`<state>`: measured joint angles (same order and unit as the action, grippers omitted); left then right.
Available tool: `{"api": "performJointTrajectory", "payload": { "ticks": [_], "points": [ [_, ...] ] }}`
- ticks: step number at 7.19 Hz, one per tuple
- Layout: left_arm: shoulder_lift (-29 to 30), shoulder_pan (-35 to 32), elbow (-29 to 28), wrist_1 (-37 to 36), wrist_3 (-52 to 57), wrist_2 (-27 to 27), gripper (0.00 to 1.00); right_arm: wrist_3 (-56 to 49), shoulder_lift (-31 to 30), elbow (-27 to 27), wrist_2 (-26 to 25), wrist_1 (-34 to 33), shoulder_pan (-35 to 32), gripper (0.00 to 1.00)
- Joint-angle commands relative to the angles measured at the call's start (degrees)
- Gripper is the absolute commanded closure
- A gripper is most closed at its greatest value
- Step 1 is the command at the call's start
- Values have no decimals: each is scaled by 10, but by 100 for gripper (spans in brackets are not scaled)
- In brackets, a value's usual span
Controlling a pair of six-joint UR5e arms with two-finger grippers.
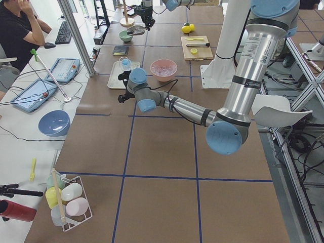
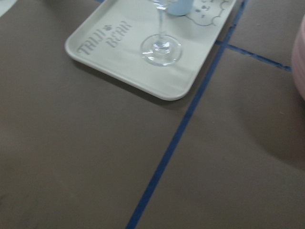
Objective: Put ice in cup with scoop
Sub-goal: 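Carry the filled scoop to the blue cup while the left arm withdraws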
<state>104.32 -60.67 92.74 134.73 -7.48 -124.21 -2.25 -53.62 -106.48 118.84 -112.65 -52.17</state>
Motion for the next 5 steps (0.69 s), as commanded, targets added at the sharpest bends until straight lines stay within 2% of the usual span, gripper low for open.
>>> {"api": "performJointTrajectory", "payload": {
  "ticks": [1, 2, 4, 5],
  "points": [
    [-31, -40, 81, -113, 1, -1, 0, 2, 38, 48, -21, -52, 11, 100],
    [-41, -52, 96, -143, 2, -2, 0, 6, 70, 98, -21, -54, 16, 100],
    [-53, -57, 92, -144, 6, -2, 0, 10, 79, 122, -20, -54, 18, 100],
    [-57, -65, 93, -146, 7, -6, 0, 10, 108, 148, -19, -85, 20, 100]
  ]
}}
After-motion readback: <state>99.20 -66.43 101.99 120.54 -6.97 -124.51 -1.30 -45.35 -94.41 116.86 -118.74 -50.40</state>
